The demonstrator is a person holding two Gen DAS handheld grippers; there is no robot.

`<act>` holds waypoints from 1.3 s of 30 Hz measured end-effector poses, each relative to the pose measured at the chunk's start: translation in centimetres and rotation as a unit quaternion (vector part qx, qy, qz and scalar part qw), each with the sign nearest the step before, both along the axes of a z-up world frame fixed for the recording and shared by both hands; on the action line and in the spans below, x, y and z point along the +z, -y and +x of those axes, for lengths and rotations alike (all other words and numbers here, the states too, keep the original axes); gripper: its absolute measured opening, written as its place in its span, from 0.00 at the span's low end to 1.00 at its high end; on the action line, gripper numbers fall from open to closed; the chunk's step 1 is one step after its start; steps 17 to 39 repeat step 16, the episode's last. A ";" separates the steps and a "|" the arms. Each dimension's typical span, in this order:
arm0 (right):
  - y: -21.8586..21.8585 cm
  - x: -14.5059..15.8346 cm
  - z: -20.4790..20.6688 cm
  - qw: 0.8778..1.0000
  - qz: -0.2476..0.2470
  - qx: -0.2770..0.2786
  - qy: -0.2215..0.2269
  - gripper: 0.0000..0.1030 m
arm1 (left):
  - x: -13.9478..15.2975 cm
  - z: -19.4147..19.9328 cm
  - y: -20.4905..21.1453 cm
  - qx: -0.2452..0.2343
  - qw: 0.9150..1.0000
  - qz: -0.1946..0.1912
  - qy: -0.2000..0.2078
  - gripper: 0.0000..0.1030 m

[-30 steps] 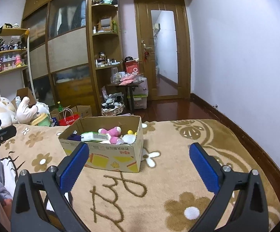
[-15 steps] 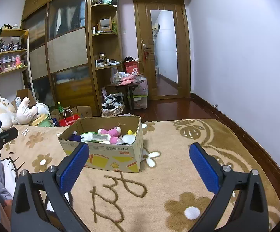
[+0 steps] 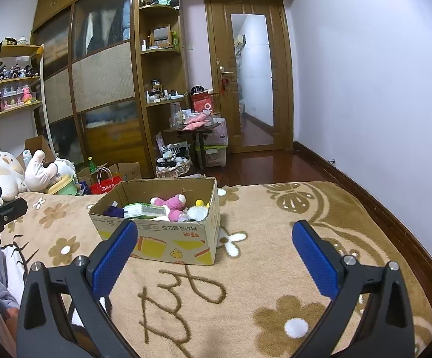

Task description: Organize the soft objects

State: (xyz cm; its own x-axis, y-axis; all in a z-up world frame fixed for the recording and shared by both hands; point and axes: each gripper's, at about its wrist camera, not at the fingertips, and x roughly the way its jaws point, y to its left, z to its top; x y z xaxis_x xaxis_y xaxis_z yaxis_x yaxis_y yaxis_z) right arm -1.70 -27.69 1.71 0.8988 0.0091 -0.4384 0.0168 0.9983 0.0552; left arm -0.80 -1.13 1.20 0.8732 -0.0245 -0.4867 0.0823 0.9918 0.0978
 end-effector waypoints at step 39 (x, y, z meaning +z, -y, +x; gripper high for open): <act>0.1 -0.1 0.0 1.000 0.000 -0.005 -0.001 1.00 | -0.1 -0.1 -0.3 0.001 1.000 0.002 0.000 0.99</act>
